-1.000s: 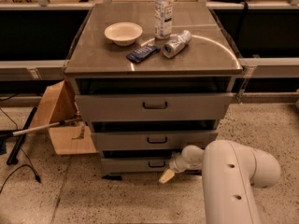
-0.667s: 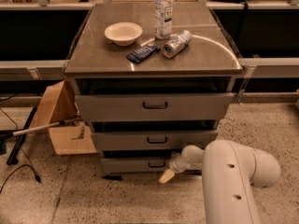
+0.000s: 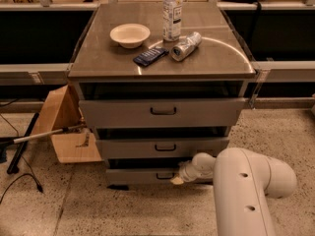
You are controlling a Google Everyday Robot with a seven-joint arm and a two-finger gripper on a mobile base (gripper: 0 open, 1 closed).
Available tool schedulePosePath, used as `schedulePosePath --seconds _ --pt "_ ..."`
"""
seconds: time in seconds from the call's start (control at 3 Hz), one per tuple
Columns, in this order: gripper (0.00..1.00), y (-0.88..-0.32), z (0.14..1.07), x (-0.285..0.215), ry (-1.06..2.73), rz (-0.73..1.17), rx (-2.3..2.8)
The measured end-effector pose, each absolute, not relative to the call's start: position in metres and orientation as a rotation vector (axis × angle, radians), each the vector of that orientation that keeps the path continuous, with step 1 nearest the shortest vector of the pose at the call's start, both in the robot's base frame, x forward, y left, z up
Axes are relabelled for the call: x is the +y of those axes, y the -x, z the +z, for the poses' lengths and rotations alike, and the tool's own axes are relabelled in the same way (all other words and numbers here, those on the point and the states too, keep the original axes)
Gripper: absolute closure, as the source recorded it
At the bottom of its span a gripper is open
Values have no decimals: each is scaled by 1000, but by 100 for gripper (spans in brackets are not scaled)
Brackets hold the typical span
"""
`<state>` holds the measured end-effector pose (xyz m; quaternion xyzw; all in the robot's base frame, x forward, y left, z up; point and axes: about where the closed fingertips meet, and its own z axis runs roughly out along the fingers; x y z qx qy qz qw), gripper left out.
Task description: Open bottom drawer
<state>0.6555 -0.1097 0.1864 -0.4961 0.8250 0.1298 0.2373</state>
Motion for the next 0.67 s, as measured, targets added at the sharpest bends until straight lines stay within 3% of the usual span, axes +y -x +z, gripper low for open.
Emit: schedulePosePath --seconds 0.33,0.67 --pt "81 -655 186 -110 1360 356 2261" --pt "100 -655 186 -110 1360 356 2261"
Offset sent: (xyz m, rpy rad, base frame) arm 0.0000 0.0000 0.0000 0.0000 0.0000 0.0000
